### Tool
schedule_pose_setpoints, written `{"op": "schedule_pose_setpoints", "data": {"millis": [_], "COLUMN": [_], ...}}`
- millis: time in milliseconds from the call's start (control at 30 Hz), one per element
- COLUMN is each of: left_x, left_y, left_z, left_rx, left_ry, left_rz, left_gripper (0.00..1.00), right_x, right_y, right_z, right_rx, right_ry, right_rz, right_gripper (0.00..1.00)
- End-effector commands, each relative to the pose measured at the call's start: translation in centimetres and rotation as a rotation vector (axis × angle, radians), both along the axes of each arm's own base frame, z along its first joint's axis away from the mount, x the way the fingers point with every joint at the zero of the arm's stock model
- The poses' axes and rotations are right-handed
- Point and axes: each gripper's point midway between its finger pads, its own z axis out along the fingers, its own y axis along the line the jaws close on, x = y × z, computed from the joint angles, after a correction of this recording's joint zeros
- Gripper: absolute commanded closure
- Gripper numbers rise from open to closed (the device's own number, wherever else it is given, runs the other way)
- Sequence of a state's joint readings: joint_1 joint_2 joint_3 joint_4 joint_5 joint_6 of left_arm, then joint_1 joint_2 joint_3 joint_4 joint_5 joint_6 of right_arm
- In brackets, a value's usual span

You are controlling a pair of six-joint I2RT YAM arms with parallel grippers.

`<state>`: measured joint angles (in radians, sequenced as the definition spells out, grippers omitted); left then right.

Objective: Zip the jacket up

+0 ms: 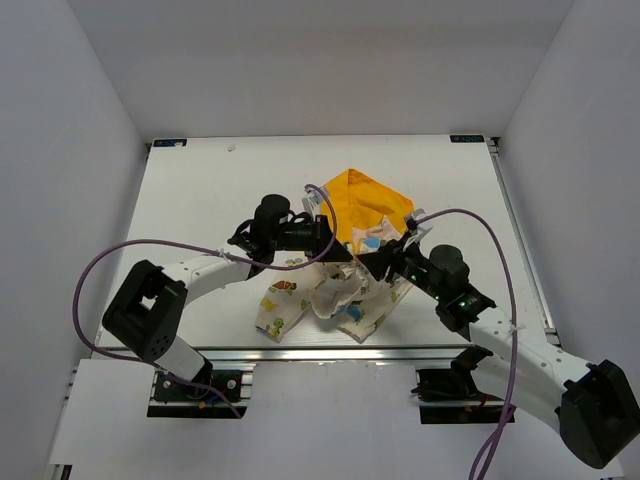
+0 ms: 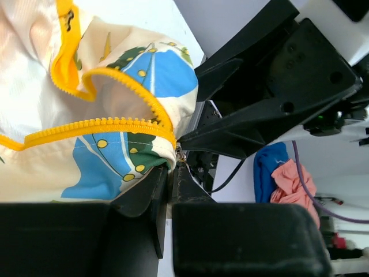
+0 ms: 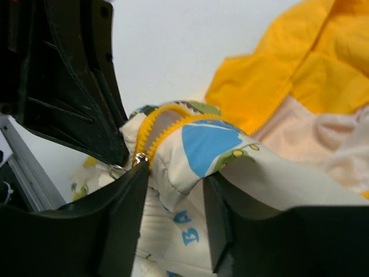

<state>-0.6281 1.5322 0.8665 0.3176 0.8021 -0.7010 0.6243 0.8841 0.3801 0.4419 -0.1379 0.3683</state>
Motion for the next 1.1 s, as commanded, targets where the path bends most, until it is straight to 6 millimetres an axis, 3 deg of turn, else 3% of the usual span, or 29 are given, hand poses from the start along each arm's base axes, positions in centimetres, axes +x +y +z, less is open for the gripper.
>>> {"op": "schedule_pose_setpoints", "data": {"millis": [0,200,400,533,733,900,1067], "left_x": [0.1,0.1,-0.1,0.0,0.1,0.0,-0.2], "left_y": [-0.5,-0.2,0.0,0.0,0.1,0.1,0.4], "left_z": [1.5,1.2,1.0,1.1,1.0,1.4,1.3], "left_rx": [-0.027,-0.016,-0.007,-0.003,0.003,-0.001,0.001], "left_ry": [-0.001,0.005,0.007,0.005,0.009,0.006,0.006], "left_rz": [0.012,0.033,0.039,0.046,0.055,0.052,0.060], "left_gripper": [1.00,1.00,1.00,1.00,1.00,1.00,1.00], "right_x": [-0.5,-1.2,-1.1,-1.9,-4.1,-3.9,-2.8], "right_y": [-0.6,-1.7,-4.0,-3.5,-1.1,-0.1,0.4], "right_z": [-0.2,0.9,1.2,2.1,2.2,1.2,2.2], "right_rx": [-0.099,-0.194,-0.336,-0.386,-0.514,-0.651,-0.669], "right_ry": [0.040,0.058,0.048,0.039,-0.066,-0.174,-0.259], "right_rz": [0.009,0.008,-0.073,-0.081,-0.119,-0.184,-0.268], "right_gripper": [0.48,0.39,0.33,0.33,0.37,0.46,0.58]}}
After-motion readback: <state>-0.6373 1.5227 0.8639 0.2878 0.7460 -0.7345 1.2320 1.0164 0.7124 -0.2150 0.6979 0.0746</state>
